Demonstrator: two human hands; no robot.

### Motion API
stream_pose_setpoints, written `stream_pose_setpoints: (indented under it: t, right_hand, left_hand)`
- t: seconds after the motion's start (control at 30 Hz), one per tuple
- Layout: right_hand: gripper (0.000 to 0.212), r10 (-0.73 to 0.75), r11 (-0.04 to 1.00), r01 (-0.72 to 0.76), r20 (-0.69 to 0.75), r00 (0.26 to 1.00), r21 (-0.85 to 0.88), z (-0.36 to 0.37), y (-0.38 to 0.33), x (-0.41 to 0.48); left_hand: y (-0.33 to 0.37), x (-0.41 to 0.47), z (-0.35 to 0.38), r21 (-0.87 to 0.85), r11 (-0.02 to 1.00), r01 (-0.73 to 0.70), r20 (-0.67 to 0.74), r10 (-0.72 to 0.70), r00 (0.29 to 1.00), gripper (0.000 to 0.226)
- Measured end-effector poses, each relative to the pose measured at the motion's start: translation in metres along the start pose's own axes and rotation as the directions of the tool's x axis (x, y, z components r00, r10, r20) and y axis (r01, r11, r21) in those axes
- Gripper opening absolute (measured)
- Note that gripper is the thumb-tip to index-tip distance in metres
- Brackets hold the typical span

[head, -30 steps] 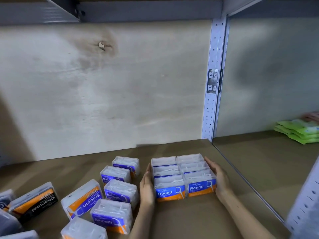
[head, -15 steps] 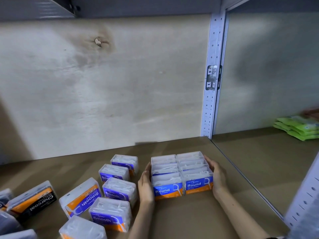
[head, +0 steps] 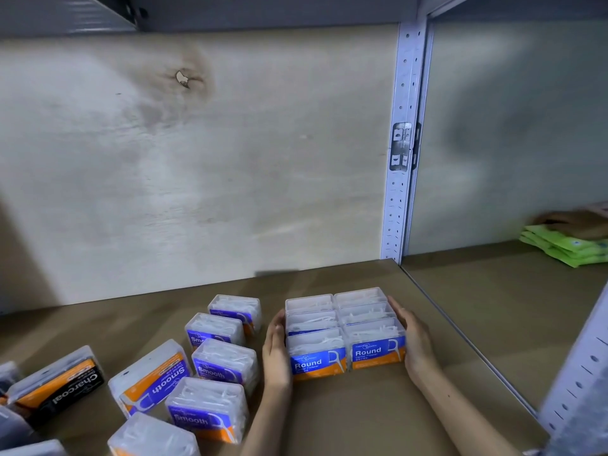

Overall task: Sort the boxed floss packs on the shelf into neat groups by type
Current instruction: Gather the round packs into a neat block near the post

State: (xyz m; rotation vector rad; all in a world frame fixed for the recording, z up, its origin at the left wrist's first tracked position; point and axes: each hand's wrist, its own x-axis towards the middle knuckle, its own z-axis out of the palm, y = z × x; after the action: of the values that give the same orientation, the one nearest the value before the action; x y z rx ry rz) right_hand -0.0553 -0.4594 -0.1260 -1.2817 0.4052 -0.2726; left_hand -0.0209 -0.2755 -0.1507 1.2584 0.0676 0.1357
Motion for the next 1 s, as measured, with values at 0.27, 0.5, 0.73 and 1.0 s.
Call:
stream_pose_setpoints:
  t: [0.27, 0.5, 0.73, 1.0]
  right_hand:
    - [0.036, 0.014, 1.0, -0.014, -0.01, 1.0, -0.001, -0.001, 0.001, 0.003]
    - [0.026, 0.003, 1.0, -0.003, -0.027, 1.0, 0.027, 0.001, 0.002, 0.005]
    - [0.029, -0.037, 0.999, 0.037, -0.111, 0.993, -0.002, 0.002, 0.009, 0.008]
    - [0.029, -0.051, 0.999, 0.05, -0.103, 0.993, -0.01, 0.0, 0.008, 0.009]
  left_hand:
    - [-0.002, 0.002, 0.001, -0.042, 0.999, 0.034, -0.009, -0.035, 0.999, 0.037]
    - [0.002, 0.0, 0.004, -0.036, 0.999, 0.02, -0.047, -0.022, 0.999, 0.031]
    - [0.005, -0.002, 0.006, -0.006, 1.0, -0.017, -0.062, 0.017, 0.998, 0.022]
    - [0.004, 0.0, 0.005, 0.014, 1.0, -0.022, -0.056, 0.023, 0.998, 0.022]
